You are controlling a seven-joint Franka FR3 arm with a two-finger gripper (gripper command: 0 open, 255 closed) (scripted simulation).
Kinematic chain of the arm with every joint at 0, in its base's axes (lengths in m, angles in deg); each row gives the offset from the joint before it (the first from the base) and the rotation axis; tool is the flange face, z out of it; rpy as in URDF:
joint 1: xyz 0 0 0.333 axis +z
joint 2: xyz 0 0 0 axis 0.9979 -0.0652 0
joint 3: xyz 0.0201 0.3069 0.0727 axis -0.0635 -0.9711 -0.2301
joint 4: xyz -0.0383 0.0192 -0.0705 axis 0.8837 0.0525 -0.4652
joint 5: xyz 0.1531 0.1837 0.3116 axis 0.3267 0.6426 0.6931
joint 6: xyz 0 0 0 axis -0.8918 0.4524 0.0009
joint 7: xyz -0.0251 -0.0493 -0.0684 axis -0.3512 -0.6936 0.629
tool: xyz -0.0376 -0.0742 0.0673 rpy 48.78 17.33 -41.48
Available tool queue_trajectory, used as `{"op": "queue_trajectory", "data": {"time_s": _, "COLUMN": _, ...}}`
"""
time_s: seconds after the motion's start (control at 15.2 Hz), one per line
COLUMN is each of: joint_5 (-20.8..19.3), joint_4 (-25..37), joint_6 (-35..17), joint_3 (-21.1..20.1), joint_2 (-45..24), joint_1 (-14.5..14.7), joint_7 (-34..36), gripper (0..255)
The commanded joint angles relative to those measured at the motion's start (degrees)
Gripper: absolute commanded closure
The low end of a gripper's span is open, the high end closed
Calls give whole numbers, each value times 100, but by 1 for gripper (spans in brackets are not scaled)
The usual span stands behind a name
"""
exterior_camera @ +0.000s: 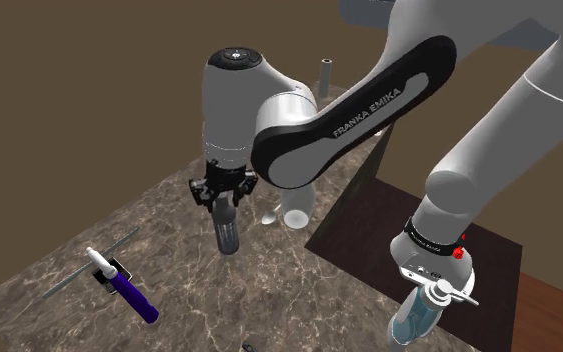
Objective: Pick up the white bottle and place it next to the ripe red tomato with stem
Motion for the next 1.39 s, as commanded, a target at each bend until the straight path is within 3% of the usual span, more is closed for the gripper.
{"op": "queue_trajectory", "data": {"time_s": 0.0, "joint_5": 177, "joint_4": 65, "joint_6": 168, "joint_3": 97, "joint_2": 152, "joint_1": 79, "joint_7": -138, "gripper": 255}}
{"op": "queue_trajectory", "data": {"time_s": 0.59, "joint_5": 563, "joint_4": 471, "joint_6": 905, "joint_3": 436, "joint_2": 588, "joint_1": 281, "joint_7": -482, "gripper": 255}}
{"op": "queue_trajectory", "data": {"time_s": 1.32, "joint_5": 735, "joint_4": 1092, "joint_6": 1784, "joint_3": 737, "joint_2": 896, "joint_1": 378, "joint_7": -687, "gripper": 255}}
